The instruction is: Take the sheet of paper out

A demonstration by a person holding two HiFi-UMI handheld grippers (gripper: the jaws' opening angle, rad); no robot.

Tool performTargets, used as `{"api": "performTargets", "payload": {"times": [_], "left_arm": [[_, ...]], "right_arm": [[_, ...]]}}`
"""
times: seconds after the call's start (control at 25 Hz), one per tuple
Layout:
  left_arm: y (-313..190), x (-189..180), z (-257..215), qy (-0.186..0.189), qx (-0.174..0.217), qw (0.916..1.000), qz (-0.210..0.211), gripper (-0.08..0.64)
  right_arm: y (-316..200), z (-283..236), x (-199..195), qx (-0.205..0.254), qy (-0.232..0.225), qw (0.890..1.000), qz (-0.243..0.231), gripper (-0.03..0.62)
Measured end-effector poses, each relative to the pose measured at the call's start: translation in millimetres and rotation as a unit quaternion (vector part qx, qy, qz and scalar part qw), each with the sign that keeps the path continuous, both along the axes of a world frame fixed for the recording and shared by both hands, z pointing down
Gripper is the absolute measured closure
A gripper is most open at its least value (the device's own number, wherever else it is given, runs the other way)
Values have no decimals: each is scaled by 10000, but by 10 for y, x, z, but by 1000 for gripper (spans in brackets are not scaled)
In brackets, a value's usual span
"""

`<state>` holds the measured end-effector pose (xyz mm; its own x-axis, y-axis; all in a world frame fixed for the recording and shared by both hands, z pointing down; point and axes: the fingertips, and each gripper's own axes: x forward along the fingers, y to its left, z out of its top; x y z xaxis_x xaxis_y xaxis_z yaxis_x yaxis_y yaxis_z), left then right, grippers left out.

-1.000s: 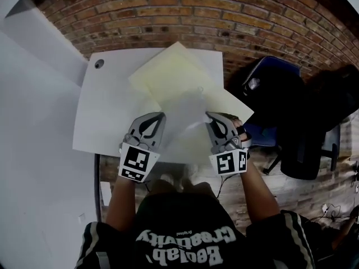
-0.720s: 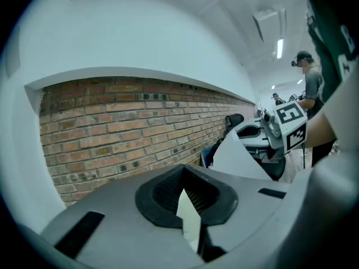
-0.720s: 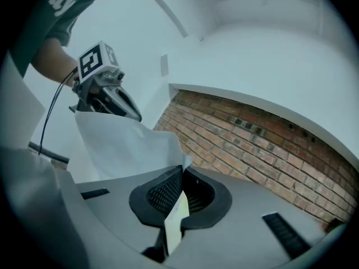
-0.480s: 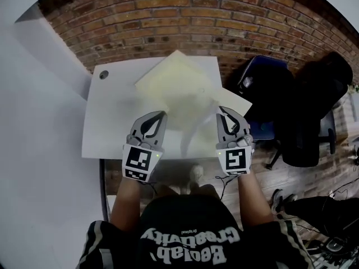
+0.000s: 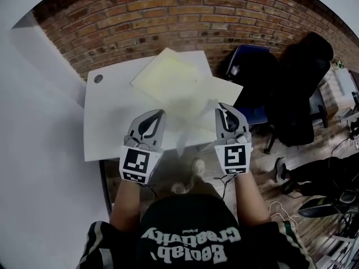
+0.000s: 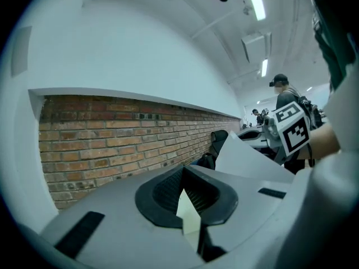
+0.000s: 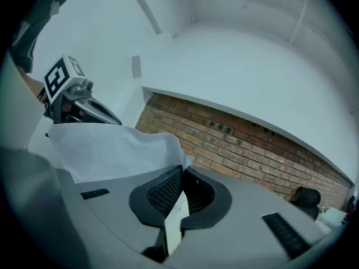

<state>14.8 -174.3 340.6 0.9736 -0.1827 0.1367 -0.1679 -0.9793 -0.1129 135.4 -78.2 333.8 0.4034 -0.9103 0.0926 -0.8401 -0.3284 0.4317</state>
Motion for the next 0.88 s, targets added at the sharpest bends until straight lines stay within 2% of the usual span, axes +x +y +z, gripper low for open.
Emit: {"api": "performTargets", "payload": {"times": [0.36,0.68,0.88], "left_arm": [[333,-100,-77,146,-44,9996,255,560],[589,-140,-97,133,-29,9997,183,560],[795,-167,-134,207,-185,9996,23,560]], "right_arm": [[380,-80,-222,48,-295,9990,321,598],[639,-161,-248,355,-595,9971,307,598],[880,-173,-236,449,-789,9955,289,598]]}}
